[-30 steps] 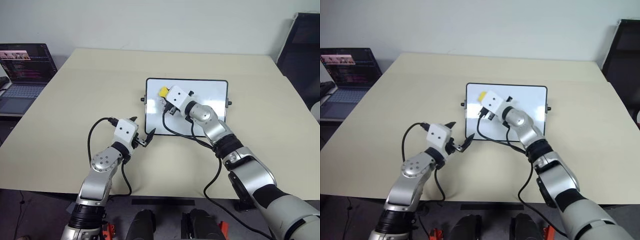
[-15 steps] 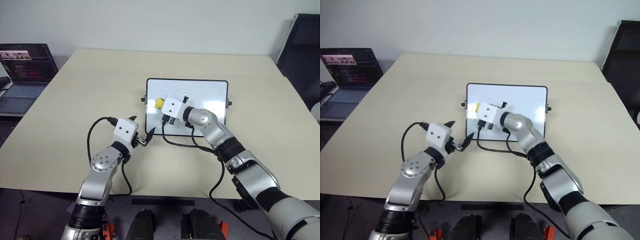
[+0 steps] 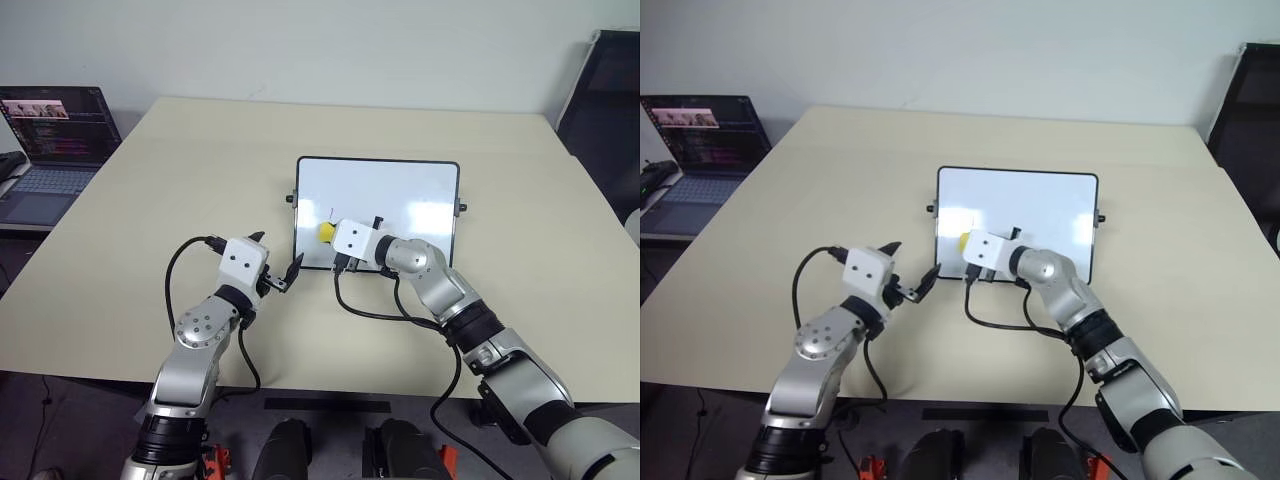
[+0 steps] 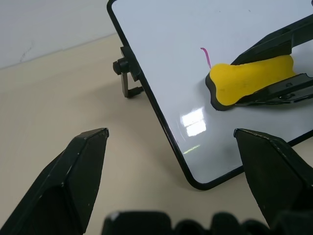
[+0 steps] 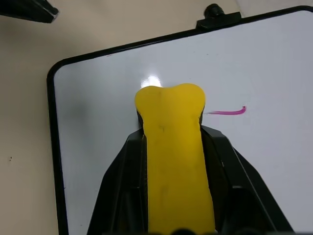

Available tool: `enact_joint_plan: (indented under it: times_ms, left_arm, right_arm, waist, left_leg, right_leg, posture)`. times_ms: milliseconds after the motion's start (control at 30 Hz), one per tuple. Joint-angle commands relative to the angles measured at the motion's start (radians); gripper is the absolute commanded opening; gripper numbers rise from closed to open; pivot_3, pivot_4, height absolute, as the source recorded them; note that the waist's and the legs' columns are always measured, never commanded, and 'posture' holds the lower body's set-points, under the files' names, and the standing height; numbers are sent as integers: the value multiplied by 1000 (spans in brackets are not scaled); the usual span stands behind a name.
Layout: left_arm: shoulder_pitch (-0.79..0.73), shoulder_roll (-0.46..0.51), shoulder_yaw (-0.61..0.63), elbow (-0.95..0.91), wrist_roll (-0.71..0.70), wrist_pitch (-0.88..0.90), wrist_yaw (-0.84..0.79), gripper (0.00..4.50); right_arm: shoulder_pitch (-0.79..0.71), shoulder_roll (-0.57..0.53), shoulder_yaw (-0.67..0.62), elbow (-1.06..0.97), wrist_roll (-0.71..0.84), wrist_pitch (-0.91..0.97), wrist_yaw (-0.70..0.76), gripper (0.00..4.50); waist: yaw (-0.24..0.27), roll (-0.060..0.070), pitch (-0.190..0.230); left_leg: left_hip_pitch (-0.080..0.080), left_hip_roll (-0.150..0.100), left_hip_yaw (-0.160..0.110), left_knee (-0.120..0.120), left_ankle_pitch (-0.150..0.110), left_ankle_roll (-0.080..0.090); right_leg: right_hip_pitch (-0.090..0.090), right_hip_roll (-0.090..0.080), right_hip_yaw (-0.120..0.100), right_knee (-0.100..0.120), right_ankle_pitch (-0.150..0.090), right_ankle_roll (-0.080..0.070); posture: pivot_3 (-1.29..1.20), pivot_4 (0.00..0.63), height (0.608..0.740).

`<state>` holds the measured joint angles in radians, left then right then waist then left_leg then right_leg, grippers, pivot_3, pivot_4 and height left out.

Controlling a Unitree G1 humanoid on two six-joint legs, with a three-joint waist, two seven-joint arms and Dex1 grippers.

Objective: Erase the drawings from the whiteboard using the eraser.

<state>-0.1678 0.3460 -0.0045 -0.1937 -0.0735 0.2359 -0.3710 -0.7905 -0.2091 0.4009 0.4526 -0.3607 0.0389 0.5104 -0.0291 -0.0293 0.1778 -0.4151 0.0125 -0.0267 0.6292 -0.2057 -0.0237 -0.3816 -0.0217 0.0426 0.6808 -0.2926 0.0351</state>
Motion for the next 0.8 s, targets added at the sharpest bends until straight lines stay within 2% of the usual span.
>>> enact_joint_plan:
  times_ms: [33,233,400,800]
  left_arm:
    - [-33,-5,-9,-1,-5,-23,-14,4500]
    - [-42,-3,-12,15,-5,-31,-25,4500]
    - [-38,1,-7,9,-5,-31,-29,4500]
    - [-9,5,10,-27,1,-17,-15,4500]
  right_arm:
    - [-44,-4,-90,-3,29,-5,-87,1183]
    - [-126,9,-128,95,33,-25,-185,1183]
    - [-151,18,-112,157,27,-36,-188,1183]
    - [-51,52,-34,102,5,-18,-140,1183]
  waist:
    - [0,0,0]
    - [-2,0,0]
    - [-4,0,0]
    - [-4,0,0]
  left_leg:
    - [0,0,0,0,0,0]
    - [0,0,1,-1,0,0]
    - [-1,1,1,-1,0,0]
    - [0,1,1,-1,0,0]
  right_leg:
    - [0,0,0,0,0,0]
    - [-1,0,1,0,0,0]
    - [-2,0,1,0,0,0]
    - [-2,0,1,0,0,0]
  posture:
    - [0,150,740]
    - [0,150,740]
    - [0,150,740]
    - [0,150,740]
